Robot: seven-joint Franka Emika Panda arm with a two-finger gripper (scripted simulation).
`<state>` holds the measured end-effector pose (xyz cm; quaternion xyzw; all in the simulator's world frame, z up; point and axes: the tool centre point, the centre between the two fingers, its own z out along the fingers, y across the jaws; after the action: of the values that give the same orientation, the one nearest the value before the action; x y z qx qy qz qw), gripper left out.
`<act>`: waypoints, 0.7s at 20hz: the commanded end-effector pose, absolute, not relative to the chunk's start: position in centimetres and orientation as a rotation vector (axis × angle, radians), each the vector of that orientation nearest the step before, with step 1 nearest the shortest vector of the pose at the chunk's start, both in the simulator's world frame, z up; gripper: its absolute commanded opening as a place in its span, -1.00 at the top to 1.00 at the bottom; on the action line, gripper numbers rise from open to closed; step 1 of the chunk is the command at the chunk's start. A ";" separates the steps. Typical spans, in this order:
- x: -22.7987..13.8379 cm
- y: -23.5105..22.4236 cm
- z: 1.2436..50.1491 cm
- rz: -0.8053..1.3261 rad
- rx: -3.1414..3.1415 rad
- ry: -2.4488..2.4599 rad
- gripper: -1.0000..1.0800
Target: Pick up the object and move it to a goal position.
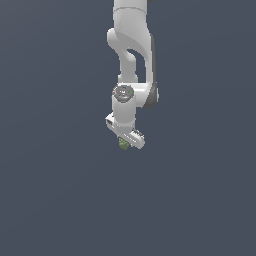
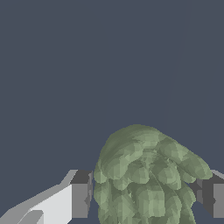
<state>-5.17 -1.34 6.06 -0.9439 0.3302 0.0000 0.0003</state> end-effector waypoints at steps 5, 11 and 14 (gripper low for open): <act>-3.7 -4.5 9.6 -0.001 -2.964 1.039 1.00; -1.9 -8.3 13.9 -0.001 -2.964 1.040 1.00; -1.1 -9.7 15.5 -0.001 -2.964 1.040 1.00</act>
<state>-1.50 -8.98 14.72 -0.9434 0.3316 -0.0009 0.0001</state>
